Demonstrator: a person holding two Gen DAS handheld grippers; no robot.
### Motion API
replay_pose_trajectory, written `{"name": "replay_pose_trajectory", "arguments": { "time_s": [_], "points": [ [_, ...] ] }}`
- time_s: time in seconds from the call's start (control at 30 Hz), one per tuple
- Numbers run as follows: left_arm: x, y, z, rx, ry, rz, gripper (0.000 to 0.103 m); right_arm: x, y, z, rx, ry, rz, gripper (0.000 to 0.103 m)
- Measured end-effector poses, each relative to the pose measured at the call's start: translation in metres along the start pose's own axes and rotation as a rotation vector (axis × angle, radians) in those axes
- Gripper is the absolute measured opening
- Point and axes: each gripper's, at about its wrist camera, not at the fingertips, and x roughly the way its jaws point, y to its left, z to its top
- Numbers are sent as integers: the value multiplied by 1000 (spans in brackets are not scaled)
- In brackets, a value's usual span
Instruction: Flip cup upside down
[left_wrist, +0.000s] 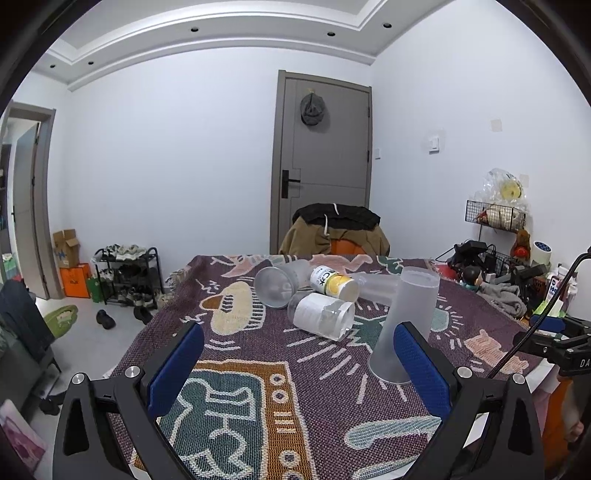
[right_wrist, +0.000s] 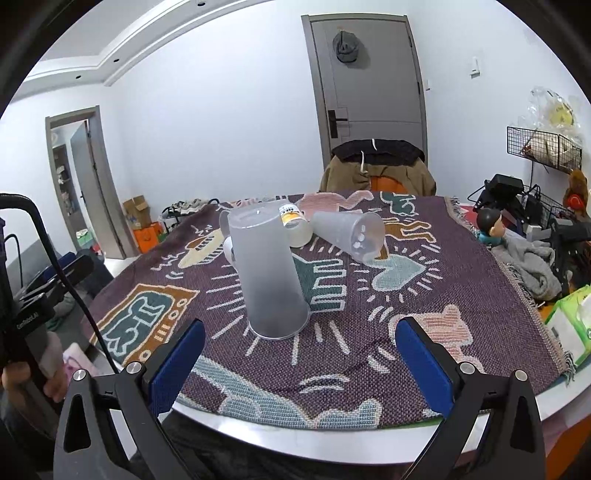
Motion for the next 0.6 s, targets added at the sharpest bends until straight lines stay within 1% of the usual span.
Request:
{"name": "replay_pose_trajectory", "arguments": {
  "time_s": [0.6],
  "points": [
    [2, 1, 0, -8, 7, 1, 103, 0, 4, 1, -10, -3, 0, 103]
  ]
}}
